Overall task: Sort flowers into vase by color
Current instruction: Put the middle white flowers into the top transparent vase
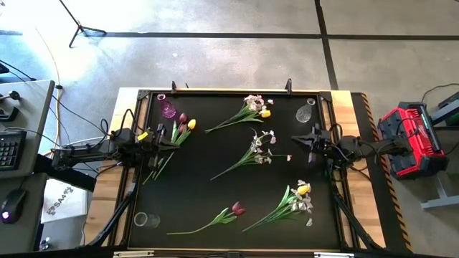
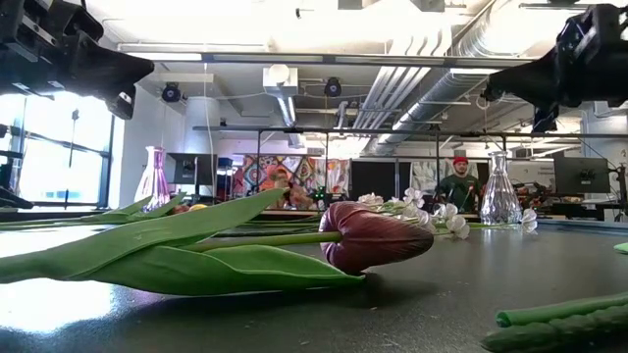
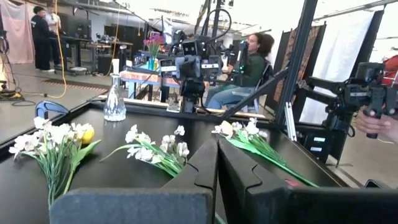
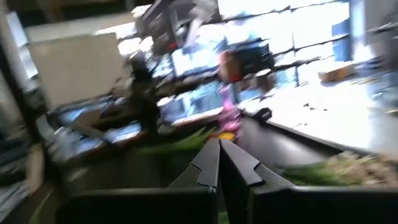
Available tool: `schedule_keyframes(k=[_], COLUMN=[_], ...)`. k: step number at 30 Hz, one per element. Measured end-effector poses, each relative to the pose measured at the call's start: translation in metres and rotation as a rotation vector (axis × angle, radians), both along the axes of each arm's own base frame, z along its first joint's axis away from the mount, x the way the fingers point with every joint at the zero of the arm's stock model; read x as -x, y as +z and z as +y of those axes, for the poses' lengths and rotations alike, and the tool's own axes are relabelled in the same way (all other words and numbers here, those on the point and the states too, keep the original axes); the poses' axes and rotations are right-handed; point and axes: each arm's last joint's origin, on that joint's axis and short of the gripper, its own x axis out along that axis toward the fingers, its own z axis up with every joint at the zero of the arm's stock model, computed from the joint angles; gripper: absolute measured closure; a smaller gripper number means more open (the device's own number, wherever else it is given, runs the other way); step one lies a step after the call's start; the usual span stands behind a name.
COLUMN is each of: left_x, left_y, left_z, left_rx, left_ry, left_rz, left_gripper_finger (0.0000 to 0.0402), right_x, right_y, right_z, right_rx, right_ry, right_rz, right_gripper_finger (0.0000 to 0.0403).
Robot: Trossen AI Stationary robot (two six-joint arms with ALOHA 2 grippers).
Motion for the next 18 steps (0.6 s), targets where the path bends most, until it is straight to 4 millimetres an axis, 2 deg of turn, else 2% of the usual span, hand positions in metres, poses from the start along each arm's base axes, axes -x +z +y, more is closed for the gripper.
schedule_keyframes(k=[3,8,13,18], left_x=[0.0,0.0,0.0,-0.003], left_y=[0.003,0.005,0.004,0.001], left_z=[0.0,0.001,0.002,0.004], left_rx=[-0.002,0.023,0.032,0.095], left_ry=[0.012,0.03,0.066,0.114], left_rz=[-0.027,-0.049,-0.046,-0.008], left_gripper_finger=[0.0401,0.0401,0.0402,0.0382], right_x=[0.002,0.005,0.004,-0.014], right_y=[0.007,0.017,0.016,0.008], right_z=[-0.003,-0.009,-0.011,-0.008], right_rx=[-0.058,-0.264,-0.441,-0.545], right_ry=[-0.078,-0.154,-0.186,-0.142], right_rz=[-0.083,-0.127,0.039,0.188], right_gripper_finger=[0.0402,0.0399,0.0376,0.034])
